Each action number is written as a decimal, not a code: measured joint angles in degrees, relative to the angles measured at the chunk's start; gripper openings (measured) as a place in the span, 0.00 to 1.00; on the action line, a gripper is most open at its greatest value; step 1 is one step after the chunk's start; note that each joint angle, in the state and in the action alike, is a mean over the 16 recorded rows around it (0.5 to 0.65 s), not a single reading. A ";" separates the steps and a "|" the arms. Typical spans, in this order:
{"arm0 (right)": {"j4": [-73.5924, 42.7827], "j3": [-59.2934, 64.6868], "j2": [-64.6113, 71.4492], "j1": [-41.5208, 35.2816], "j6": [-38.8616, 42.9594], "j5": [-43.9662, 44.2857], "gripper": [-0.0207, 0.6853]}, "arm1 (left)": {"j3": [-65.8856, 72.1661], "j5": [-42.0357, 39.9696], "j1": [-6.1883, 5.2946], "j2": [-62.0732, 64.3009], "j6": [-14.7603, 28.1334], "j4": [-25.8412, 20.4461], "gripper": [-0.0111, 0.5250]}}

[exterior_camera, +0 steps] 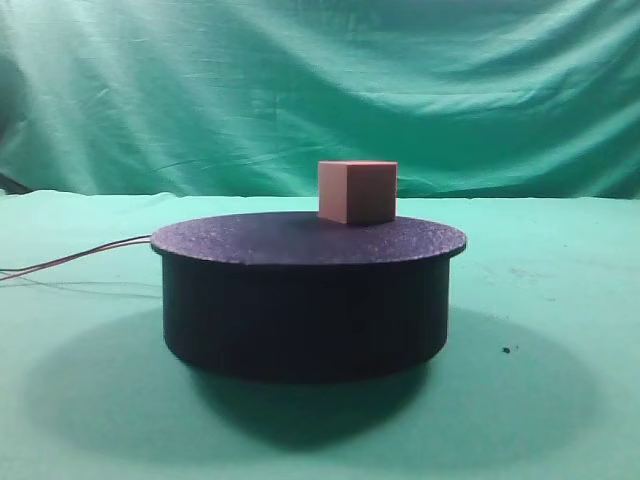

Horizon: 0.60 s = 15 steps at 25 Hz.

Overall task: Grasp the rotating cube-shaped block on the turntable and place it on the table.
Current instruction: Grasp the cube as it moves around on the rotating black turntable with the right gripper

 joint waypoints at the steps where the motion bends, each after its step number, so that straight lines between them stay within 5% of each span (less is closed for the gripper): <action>1: 0.00 0.00 0.00 0.00 0.00 0.00 0.03 | 0.00 0.00 0.00 0.00 0.00 0.00 0.02; 15: 0.30 0.10 0.00 0.00 0.14 -4.64 0.03 | 0.00 0.00 0.00 0.00 0.00 0.00 0.02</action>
